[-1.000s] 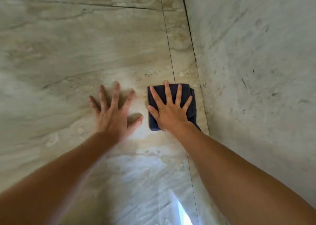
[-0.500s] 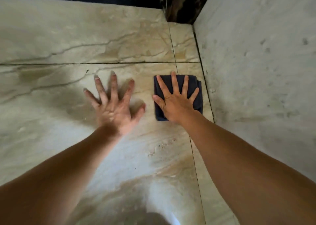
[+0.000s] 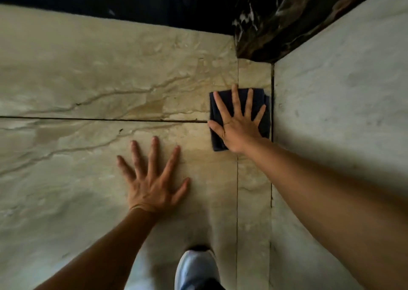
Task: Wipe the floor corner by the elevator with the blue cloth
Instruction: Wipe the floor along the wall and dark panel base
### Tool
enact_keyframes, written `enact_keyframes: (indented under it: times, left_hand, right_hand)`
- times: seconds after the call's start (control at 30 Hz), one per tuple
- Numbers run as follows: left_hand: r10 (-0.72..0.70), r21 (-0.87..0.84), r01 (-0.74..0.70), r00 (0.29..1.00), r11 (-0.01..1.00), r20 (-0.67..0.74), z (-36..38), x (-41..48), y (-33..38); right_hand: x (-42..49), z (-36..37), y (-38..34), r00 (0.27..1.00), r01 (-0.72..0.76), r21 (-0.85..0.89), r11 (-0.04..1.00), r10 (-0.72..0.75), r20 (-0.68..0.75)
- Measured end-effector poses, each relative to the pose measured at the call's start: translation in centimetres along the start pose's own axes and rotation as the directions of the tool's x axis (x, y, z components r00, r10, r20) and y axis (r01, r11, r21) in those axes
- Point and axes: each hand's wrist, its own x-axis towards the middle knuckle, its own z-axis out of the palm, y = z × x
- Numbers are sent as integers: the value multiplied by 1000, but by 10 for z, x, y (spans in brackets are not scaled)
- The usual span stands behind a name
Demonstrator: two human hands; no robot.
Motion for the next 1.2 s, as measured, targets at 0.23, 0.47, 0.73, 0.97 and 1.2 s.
enact_keyframes:
  times: [0.23, 0.47, 0.73, 0.97, 1.2]
  left_hand:
    - [-40, 30, 38, 996, 999, 75, -12, 1, 3]
    - [-12, 53, 8, 997, 999, 80, -4, 7, 0]
    - [-60, -18, 60, 998, 998, 0, -49, 66, 6]
    - [-298, -146, 278, 945, 949, -135, -118, 217, -50]
    - [-319, -60, 314, 928, 948, -191, -126, 247, -60]
  right_hand:
    - [21, -22, 2, 996, 80, -46, 996, -77, 51]
    - [22, -17, 5, 993, 120, -91, 989, -121, -4]
    - [21, -13, -1, 974, 174, -128, 976, -190, -125]
    - [78, -42, -40, 923, 249, -93, 964, -265, -280]
    - [161, -98, -81, 893, 261, -108, 959, -283, -350]
